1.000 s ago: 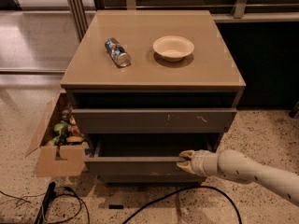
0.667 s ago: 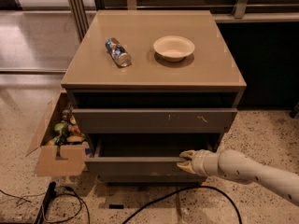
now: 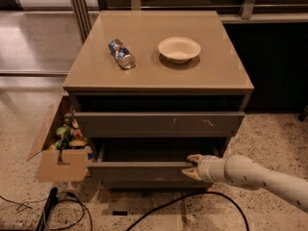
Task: Open middle drawer
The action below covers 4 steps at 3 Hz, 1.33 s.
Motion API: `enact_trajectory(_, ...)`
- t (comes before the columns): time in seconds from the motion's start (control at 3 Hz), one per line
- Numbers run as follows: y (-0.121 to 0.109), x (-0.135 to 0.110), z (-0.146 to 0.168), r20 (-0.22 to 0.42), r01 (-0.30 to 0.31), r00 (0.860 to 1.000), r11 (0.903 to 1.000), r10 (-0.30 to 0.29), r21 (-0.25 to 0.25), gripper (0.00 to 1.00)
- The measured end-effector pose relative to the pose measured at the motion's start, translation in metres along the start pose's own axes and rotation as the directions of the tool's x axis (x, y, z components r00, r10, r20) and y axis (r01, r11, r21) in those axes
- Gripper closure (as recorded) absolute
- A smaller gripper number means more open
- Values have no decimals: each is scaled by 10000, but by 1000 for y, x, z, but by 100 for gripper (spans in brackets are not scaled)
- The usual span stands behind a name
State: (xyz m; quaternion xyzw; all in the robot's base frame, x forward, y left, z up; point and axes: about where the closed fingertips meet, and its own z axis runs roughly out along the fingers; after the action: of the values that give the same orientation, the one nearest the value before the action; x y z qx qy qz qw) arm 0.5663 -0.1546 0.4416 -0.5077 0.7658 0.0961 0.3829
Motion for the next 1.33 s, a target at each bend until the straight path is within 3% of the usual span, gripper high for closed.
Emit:
enact_trajectory(0.33,0,0,0,0,0,10000,10000,0,-1,0)
enact_trajectory(0.67,1,1,1,-11,-11,10000,10000,11,-17,80)
enact_trajectory(1.0,4,4,6,-76,-74,9999,9999,73,-114,99)
enact_trajectory(1.33,3,3,4,-76,-74,9999,9999,73,-114,100)
